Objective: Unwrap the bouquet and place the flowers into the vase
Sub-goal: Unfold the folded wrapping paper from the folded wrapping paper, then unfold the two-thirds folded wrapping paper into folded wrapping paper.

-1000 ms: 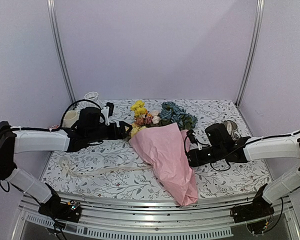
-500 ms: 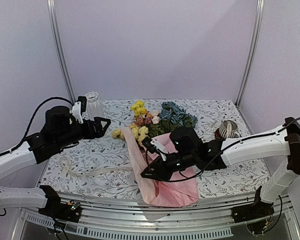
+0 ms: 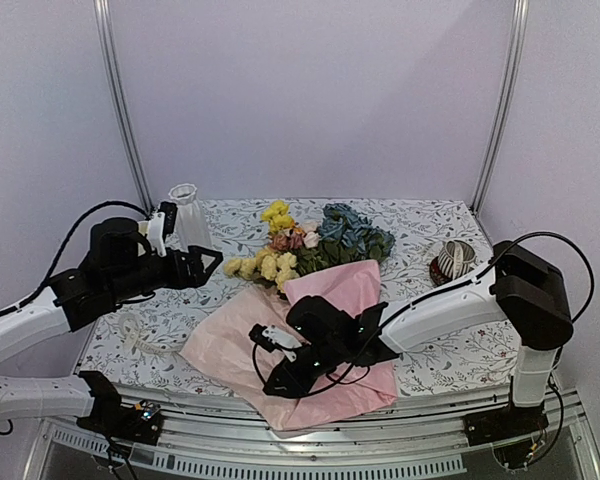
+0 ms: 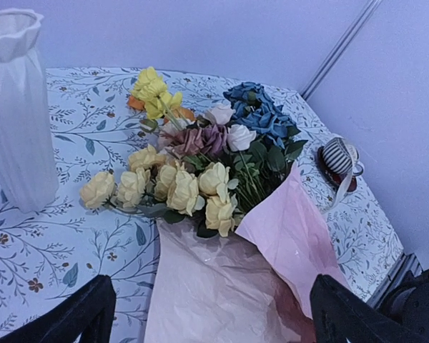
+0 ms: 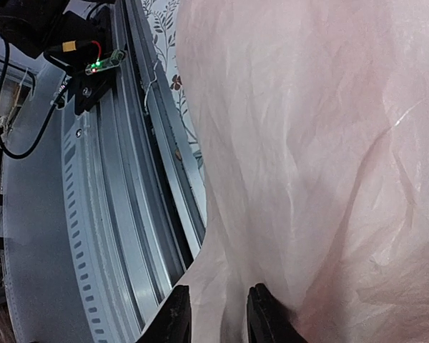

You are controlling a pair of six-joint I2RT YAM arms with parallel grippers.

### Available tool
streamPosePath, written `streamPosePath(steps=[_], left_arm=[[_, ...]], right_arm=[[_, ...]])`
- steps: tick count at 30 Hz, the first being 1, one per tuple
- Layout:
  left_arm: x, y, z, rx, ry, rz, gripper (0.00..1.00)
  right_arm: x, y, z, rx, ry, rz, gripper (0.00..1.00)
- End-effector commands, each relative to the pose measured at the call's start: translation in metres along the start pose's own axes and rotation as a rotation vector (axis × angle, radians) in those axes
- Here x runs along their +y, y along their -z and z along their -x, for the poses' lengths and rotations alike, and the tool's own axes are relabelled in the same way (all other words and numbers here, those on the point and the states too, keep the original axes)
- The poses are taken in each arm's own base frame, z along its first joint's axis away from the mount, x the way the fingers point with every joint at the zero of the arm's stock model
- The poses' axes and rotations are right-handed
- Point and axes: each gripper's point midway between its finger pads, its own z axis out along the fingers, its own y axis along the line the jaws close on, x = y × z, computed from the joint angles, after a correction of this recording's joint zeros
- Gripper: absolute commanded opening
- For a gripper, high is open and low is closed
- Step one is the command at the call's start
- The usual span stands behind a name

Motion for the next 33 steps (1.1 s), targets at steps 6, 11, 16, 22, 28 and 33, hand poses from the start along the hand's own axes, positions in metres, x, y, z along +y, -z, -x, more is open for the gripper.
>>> streamPosePath(steps=[6,11,16,22,28,33], left_arm=[[-0.039,-0.018,-0.025,0.107,0.028,-0.220,0.89],[-0.063,-0.026,-0.043,0.156,0.068,-0.268,0.87],[-0.053,-0.042,-0.071,0.249,0.054,-0.161,0.88],[-0.039,-0.052,-0.097,0.322,0.085,-0.101,0.88],[-0.026,-0.055,-0.105,0.299,0.092,-0.063,0.88],[-0.020,-0.059,-0.115,0.325,0.093,-0.040,0.88]], right_arm=[[0.006,0.056,0.054,-0.223,0.058,-0.156,0.33],[-0.023,0.112,0.075,-0.364,0.035,-0.421,0.37],[-0.054,0.128,0.069,-0.321,0.008,-0.622,0.48],[-0.076,0.108,0.066,-0.225,-0.076,-0.730,0.61],[-0.097,0.089,0.057,-0.188,-0.152,-0.809,0.61],[-0.111,0.089,0.057,-0.185,-0.174,-0.898,0.60]])
